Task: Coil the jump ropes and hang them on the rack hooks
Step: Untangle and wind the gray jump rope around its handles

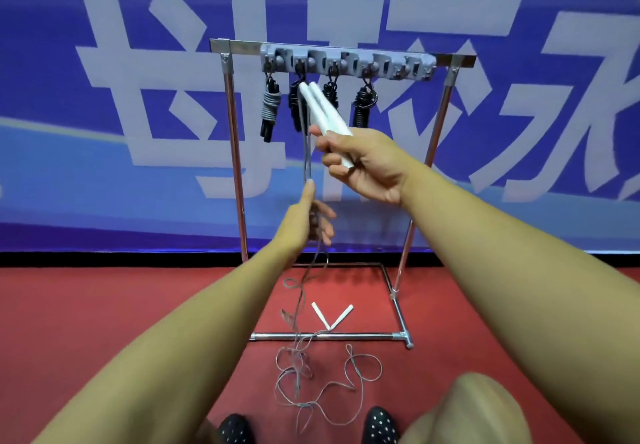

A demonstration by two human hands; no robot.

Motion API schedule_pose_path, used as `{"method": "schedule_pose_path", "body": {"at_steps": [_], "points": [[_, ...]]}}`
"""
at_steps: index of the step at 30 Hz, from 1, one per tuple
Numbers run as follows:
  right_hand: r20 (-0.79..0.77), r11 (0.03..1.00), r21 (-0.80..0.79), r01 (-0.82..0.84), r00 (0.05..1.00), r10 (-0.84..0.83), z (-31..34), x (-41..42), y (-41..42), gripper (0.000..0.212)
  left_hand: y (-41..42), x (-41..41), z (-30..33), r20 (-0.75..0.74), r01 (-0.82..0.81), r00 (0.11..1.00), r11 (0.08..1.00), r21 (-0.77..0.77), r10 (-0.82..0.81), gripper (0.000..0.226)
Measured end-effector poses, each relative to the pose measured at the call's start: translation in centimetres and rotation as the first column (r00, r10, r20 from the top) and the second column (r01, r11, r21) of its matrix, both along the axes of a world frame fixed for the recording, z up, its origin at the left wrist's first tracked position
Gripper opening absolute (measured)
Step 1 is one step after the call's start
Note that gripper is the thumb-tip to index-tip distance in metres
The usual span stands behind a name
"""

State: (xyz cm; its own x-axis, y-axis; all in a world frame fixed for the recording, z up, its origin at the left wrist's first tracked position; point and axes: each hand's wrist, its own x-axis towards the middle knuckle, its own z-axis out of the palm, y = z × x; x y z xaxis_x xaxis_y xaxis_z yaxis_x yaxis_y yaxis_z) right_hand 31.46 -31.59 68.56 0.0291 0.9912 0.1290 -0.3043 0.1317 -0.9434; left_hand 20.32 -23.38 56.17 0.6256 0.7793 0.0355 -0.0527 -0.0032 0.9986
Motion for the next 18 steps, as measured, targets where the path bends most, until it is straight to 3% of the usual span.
{"method": "schedule_pose_path", "body": {"at_steps": [3,5,9,11,13,15,18], "points": [[-0.110,0.976,0.062,0.207,0.974,-0.200,-0.7,1.8,0.6,0.019,-1.7,-0.4,-5.8,-0.181,0.077,0.982,0.983,0.167,-0.046,0.045],[-0.130,0.945,0.075,0.318,0.943,-0.307,-1.4,2.4,0.8,0.019,-1.7,-0.7,-7.9,-0.289,0.166,0.952,0.964,0.209,-0.101,0.040],[-0.210,0.858,0.149,0.491,0.864,-0.458,-0.7,2.9,1.4,0.016,-1.5,-1.9,-9.3,-0.505,0.358,0.818,0.931,0.072,-0.276,0.041],[-0.310,0.820,0.164,0.549,0.818,-0.485,0.9,3.5,1.6,0.015,-1.8,-2.9,-9.5,-0.574,0.357,0.765,0.934,-0.001,-0.293,0.050],[-0.293,0.817,0.169,0.551,0.820,-0.492,1.8,4.1,1.6,0.015,-1.9,-3.3,-8.7,-0.517,0.195,0.843,0.980,0.038,-0.148,0.053],[-0.177,0.836,0.158,0.526,0.848,-0.500,1.5,4.3,1.6,0.014,-1.3,-2.6,-6.1,-0.371,-0.029,0.925,0.988,0.154,0.085,0.046],[-0.070,0.860,0.108,0.498,0.867,-0.493,-0.4,4.0,1.9,0.019,0.1,-0.6,0.4,-0.076,-0.179,0.978,0.968,0.174,0.195,0.015]]}}
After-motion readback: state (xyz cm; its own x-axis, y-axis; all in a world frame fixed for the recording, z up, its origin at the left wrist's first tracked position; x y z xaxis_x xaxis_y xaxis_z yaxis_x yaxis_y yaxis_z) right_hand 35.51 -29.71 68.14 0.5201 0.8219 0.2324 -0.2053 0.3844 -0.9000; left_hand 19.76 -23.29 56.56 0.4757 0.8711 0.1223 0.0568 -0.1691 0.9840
